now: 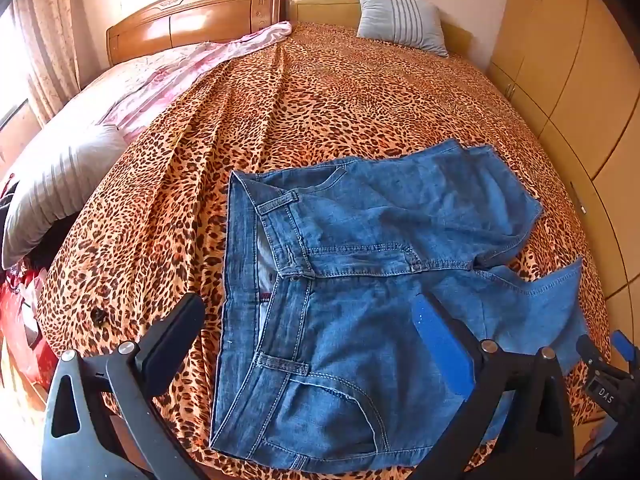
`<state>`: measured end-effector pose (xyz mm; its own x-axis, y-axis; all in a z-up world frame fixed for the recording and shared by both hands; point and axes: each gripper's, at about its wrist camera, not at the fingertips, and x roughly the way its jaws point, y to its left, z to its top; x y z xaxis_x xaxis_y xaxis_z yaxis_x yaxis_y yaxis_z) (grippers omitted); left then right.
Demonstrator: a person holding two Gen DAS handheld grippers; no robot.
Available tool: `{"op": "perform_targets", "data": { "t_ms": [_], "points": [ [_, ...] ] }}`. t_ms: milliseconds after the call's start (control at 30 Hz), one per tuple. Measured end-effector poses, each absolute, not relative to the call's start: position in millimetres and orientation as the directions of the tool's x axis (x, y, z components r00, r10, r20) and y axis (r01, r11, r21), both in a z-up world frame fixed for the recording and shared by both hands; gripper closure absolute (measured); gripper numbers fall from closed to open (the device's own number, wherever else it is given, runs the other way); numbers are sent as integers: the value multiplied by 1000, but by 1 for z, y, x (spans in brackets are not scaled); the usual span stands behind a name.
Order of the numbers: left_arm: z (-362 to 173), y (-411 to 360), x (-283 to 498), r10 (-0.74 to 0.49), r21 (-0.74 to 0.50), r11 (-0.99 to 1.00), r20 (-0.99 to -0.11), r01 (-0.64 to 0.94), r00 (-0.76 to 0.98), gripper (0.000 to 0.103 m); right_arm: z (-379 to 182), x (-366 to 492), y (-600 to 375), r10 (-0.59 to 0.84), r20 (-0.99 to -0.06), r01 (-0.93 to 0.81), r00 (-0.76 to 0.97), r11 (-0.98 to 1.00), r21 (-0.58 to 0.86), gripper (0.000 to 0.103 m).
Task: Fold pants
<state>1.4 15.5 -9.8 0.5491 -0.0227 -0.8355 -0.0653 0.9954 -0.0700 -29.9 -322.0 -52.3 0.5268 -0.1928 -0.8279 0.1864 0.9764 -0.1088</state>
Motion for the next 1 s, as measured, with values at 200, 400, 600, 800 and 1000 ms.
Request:
{"op": "perform_targets", "data": {
  "t_ms": [200,400,600,800,1000],
  "points": [
    [-30,24,-9,57,-13,992,-831,-123,554,0,-55,-39,-325,-181,-819,185,545,978,-93,0],
    [-46,43,-28,65,-23,988,-827,-151,558,0,-55,-55,-336,-174,-819,229,547,972,-54,0],
    [-49,35,-32,64,12,996,-813,-93,578,0,-58,-76,-340,-196,-809,274,555,961,-44,0],
    [-44,23,-27,2,-23,999,-803,-33,596,0,-63,-90,-340,-234,-817,337,527,940,-52,0],
    [-31,13,-43,-17,-54,998,-786,-42,618,0,-58,-102,-337,-230,-810,299,539,952,-71,0]
  ]
}}
